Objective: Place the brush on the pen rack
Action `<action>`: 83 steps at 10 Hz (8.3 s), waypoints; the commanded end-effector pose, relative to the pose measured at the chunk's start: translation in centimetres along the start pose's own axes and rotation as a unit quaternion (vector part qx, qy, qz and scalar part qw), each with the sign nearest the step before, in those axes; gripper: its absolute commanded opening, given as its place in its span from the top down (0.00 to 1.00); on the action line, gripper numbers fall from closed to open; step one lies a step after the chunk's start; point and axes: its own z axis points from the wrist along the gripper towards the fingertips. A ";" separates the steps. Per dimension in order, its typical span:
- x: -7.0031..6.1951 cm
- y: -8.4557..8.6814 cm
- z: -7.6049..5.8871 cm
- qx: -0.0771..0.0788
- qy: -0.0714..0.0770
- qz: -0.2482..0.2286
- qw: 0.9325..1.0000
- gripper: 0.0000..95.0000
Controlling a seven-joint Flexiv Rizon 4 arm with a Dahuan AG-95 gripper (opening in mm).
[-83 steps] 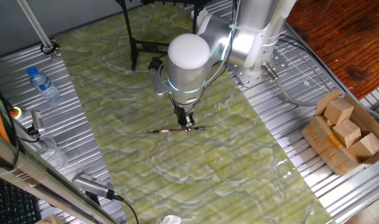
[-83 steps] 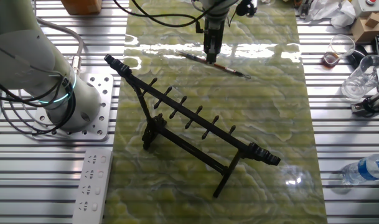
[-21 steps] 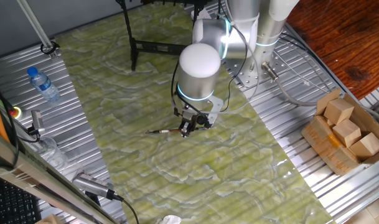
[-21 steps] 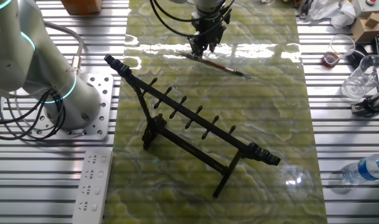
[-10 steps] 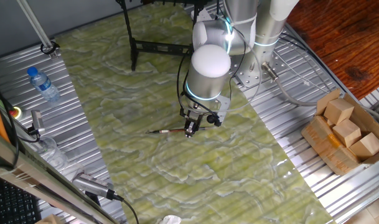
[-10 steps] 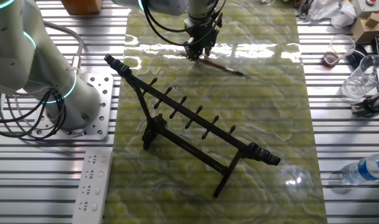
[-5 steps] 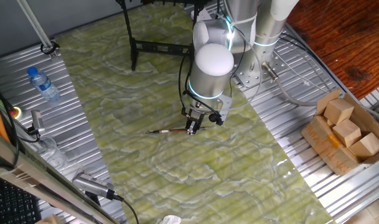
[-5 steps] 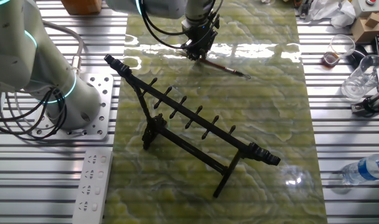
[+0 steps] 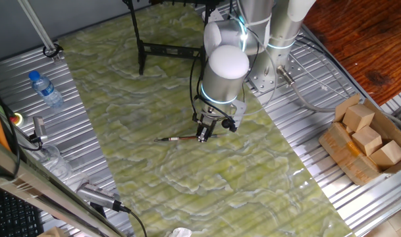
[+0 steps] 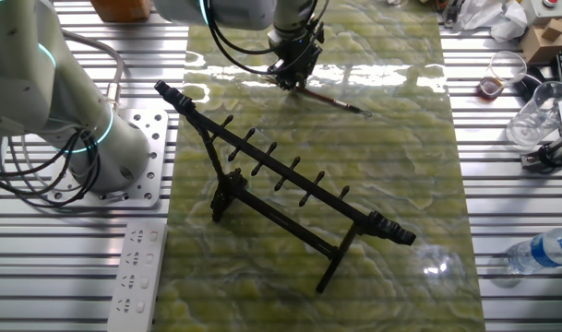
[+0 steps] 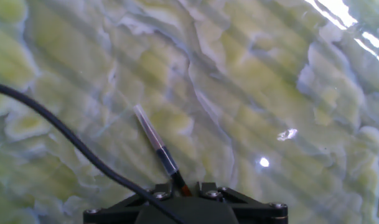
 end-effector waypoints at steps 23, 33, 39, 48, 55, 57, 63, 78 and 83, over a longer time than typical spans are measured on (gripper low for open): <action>-0.2 2.1 -3.0 -0.016 0.048 0.133 0.990 1.00; -0.9 2.2 -5.1 -0.049 0.103 0.194 0.974 1.00; -0.9 3.1 -6.2 -0.060 0.125 0.213 0.967 1.00; -0.3 3.4 -7.5 -0.077 0.156 0.218 0.960 1.00; -0.1 3.4 -7.1 -0.083 0.179 0.230 0.953 1.00; -0.1 3.4 -7.1 -0.078 0.176 0.248 0.949 1.00; -0.1 3.4 -7.1 -0.109 0.195 0.354 0.908 1.00; -0.7 4.1 -10.2 -0.134 0.235 0.361 0.893 1.00; -1.3 4.6 -11.6 -0.137 0.236 0.355 0.894 1.00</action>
